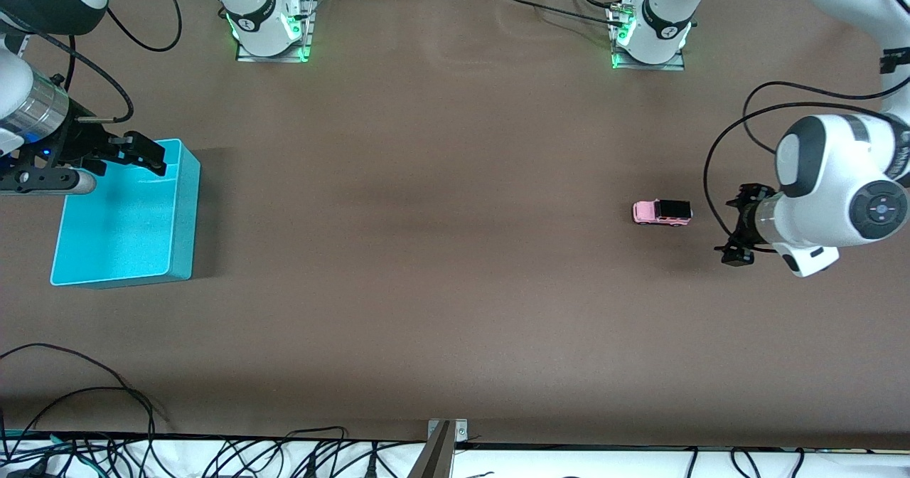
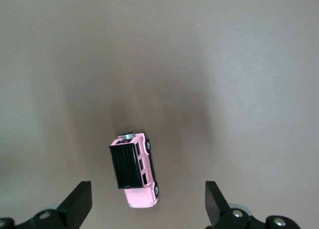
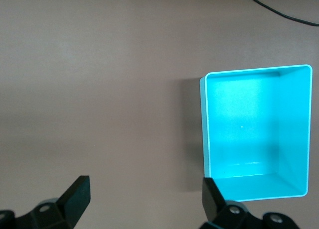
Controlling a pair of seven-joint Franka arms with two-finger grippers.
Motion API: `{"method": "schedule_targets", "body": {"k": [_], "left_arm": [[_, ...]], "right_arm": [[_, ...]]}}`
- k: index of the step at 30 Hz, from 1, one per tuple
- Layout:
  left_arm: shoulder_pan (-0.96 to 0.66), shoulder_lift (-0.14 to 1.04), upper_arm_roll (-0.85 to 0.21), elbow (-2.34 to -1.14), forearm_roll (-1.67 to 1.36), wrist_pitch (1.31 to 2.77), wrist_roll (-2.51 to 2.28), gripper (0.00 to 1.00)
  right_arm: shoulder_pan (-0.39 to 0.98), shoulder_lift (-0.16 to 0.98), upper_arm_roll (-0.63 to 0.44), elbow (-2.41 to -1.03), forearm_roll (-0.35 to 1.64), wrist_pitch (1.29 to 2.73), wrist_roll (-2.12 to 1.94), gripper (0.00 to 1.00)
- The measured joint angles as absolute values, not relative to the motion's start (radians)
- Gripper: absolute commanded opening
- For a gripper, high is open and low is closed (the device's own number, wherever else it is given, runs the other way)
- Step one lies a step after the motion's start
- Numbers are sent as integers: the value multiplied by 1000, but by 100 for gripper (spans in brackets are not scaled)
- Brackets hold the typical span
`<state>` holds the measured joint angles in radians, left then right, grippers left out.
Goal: Wind and store pink jeep toy
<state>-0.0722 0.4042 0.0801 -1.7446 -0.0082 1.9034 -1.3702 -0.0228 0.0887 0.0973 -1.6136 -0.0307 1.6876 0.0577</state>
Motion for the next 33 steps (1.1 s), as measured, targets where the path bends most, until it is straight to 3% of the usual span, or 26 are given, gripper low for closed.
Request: {"method": "schedule_targets", "body": {"k": [27, 33], "left_arm": [[-74, 343, 40, -2205, -20, 2450, -1593, 100], [-73, 331, 40, -2260, -26, 2507, -1649, 100]], "right_arm": [[-23, 89, 97, -1614, -31, 1688, 58, 100], [-23, 88, 97, -1614, -31, 1689, 58, 100]]}}
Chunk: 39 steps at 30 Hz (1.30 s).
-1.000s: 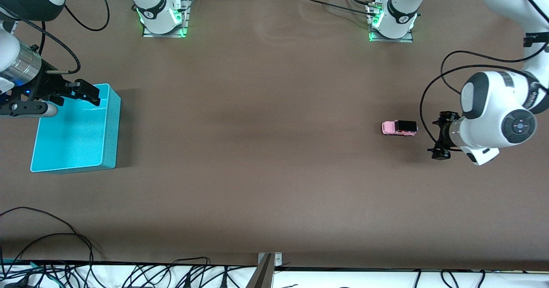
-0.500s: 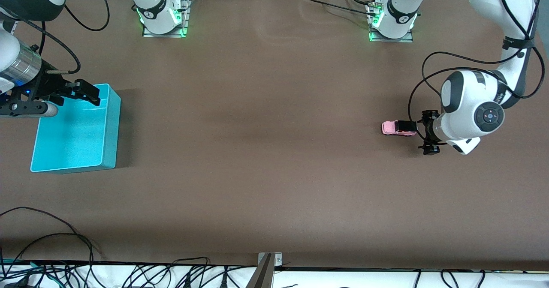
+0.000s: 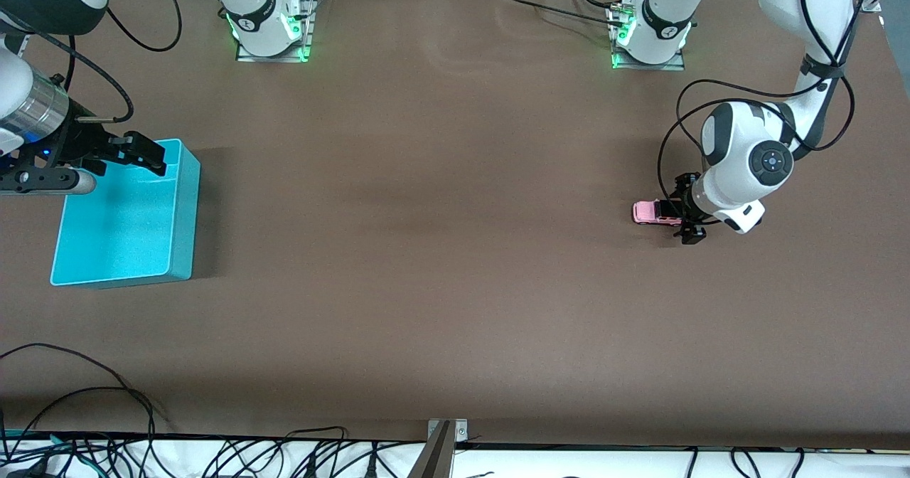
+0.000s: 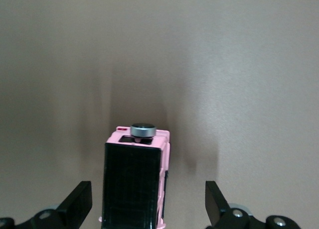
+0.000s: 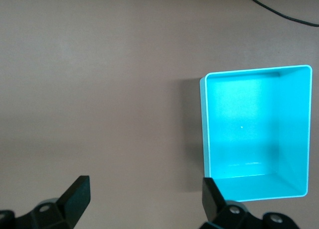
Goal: Wind and store pink jeep toy
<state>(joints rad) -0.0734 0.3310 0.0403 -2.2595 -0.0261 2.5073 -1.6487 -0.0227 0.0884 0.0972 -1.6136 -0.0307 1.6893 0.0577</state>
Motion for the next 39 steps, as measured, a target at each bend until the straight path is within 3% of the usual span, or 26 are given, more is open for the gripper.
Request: {"method": "schedule_targets", "body": {"k": [12, 15, 20, 25, 34, 39], "left_arm": [[-74, 320, 32, -2285, -26, 2516, -1693, 94], [-75, 320, 20, -2293, -26, 2517, -1694, 85], [-77, 320, 12, -2296, -26, 2521, -1694, 53], [-77, 320, 12, -2299, -26, 2521, -1693, 51], [-77, 317, 12, -2299, -26, 2523, -1679, 8], [-77, 316, 12, -2297, -26, 2523, -1665, 6]], "right_arm": [[-24, 88, 94, -1614, -31, 1709, 58, 100], [-24, 88, 94, -1614, -31, 1709, 58, 100], [-25, 88, 92, -1614, -31, 1710, 58, 100], [-25, 88, 91, -1614, -31, 1710, 58, 100], [-26, 88, 86, -1614, -31, 1710, 58, 100], [-26, 88, 84, -1614, -31, 1710, 58, 100]]}}
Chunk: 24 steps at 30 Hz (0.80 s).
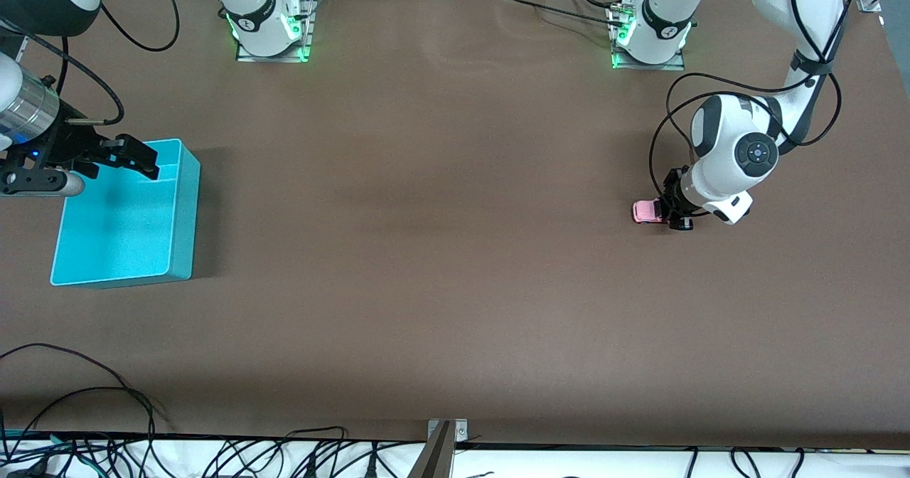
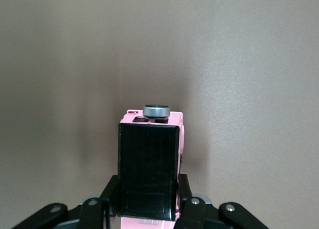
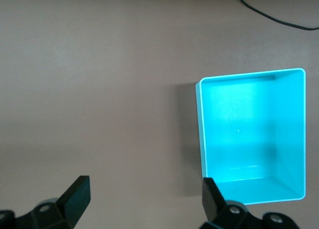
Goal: Wind and store pink jeep toy
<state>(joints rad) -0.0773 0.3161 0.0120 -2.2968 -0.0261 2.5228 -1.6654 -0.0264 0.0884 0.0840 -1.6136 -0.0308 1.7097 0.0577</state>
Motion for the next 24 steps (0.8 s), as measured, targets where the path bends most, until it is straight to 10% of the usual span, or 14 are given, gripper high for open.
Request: {"method": "schedule_targets", "body": {"k": [24], "left_arm": [[-246, 373, -1, -2157, -26, 2474, -1837, 6]], "right_arm": [[-27, 88, 83, -1614, -31, 1710, 58, 100]]}}
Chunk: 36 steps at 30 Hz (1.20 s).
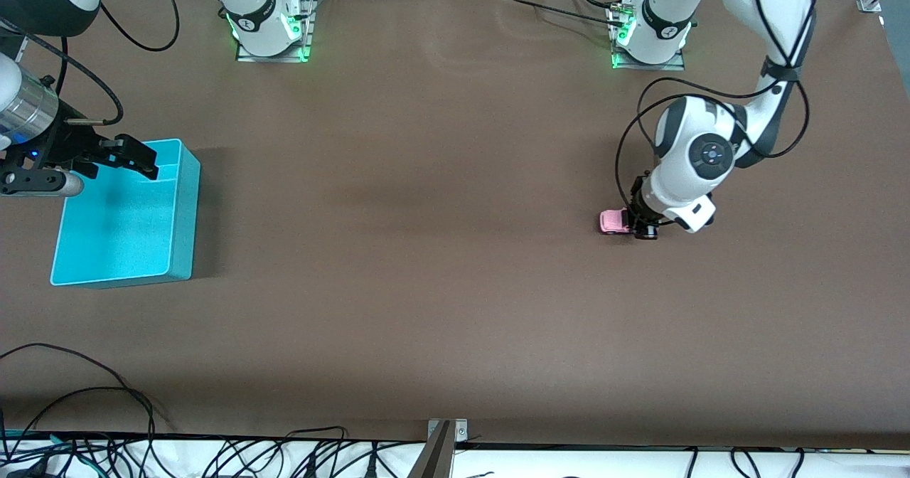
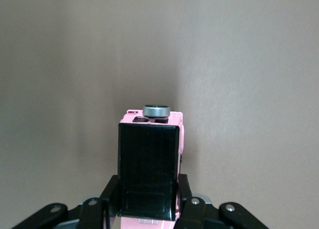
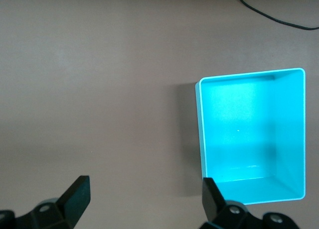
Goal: Wind and store pink jeep toy
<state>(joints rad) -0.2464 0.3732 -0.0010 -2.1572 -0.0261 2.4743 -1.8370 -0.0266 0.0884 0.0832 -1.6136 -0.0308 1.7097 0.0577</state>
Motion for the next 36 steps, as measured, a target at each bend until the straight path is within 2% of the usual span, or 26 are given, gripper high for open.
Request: {"method": "schedule_targets", "body": {"k": [13, 36], "left_arm": [[-261, 456, -2, -2070, -26, 2475, -1898, 6], [-207, 454, 5, -2071, -25, 2455, -1786, 6]], "right_arm": [[-27, 96, 83, -1614, -31, 1710, 58, 100], [-27, 107, 83, -1614, -31, 1719, 58, 100]]}}
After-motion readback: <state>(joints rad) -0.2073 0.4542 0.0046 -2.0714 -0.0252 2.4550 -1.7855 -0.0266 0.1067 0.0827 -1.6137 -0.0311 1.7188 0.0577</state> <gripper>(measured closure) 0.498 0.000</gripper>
